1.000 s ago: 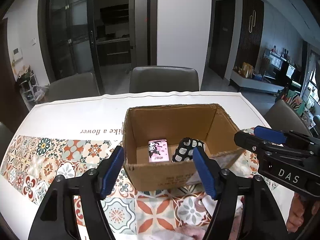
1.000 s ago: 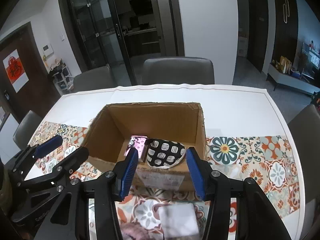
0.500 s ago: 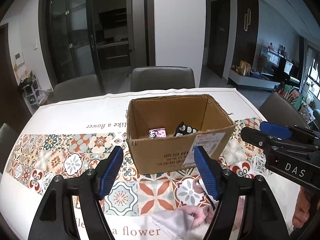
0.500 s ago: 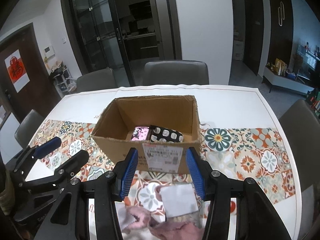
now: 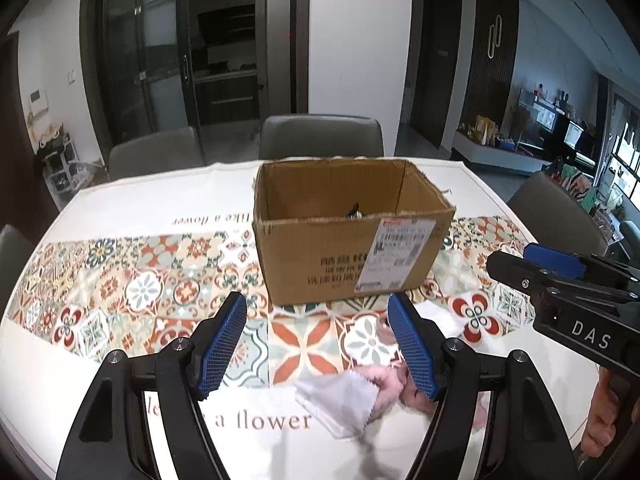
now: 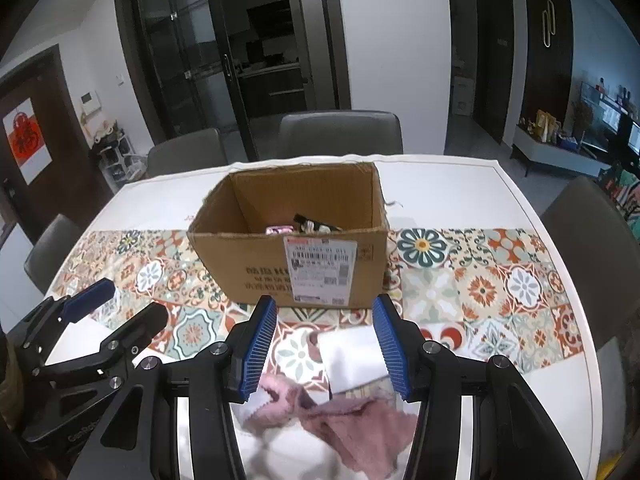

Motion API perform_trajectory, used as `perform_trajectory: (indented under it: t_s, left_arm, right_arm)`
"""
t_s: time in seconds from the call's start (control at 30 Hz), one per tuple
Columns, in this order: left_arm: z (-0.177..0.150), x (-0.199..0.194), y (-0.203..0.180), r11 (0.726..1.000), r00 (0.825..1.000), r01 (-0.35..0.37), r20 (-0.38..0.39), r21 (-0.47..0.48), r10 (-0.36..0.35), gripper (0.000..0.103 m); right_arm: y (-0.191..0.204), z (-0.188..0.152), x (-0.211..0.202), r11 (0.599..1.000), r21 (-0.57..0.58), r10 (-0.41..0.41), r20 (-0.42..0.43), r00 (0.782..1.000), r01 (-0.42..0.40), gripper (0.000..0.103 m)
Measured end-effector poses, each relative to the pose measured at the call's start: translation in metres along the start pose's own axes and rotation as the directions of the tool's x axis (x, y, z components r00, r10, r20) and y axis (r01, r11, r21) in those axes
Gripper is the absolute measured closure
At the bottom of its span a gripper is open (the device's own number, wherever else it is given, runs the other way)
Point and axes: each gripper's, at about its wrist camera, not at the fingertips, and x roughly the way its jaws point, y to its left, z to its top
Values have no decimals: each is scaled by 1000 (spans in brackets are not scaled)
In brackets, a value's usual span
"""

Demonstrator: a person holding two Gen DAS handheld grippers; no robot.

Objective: Organize soft objects
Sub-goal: 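Withdraw both tools from the box toward the pink towel and white cloth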

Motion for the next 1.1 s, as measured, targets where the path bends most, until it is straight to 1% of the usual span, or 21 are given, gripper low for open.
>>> perform_trajectory:
  t_s: [0.1, 0.23, 0.37, 0.53, 0.9, 1.1]
  left_arm:
    - [-11, 0, -1, 1000, 1000, 4, -19, -2, -4, 30]
    - [-25, -1, -3, 1000, 999, 7, -35, 22, -6, 30]
    - [-37, -2, -6, 999, 999, 6, -40, 50, -4, 30]
    - [-49, -4, -9, 998, 998, 18, -53, 60, -15, 30]
    - [-72, 9, -11, 999, 992, 41, -124, 28, -38, 30]
    - [-87, 22, -10, 998, 983, 59, -177, 5, -57, 30]
  right_arm:
    - [0, -9, 0, 1000, 4, -6, -16, 1000, 6, 51]
    - [1, -25, 3, 1000, 4, 2, -60, 998, -2, 51]
    - [2, -41, 9, 1000, -1, 6, -118, 993, -6, 51]
    - [1, -54, 13, 1000, -3, 7, -161, 987, -8, 51]
    - [-1, -77, 23, 1000, 4, 17, -241, 970, -17, 51]
    - [-4, -89, 35, 1000, 7, 12, -290, 957, -10, 51]
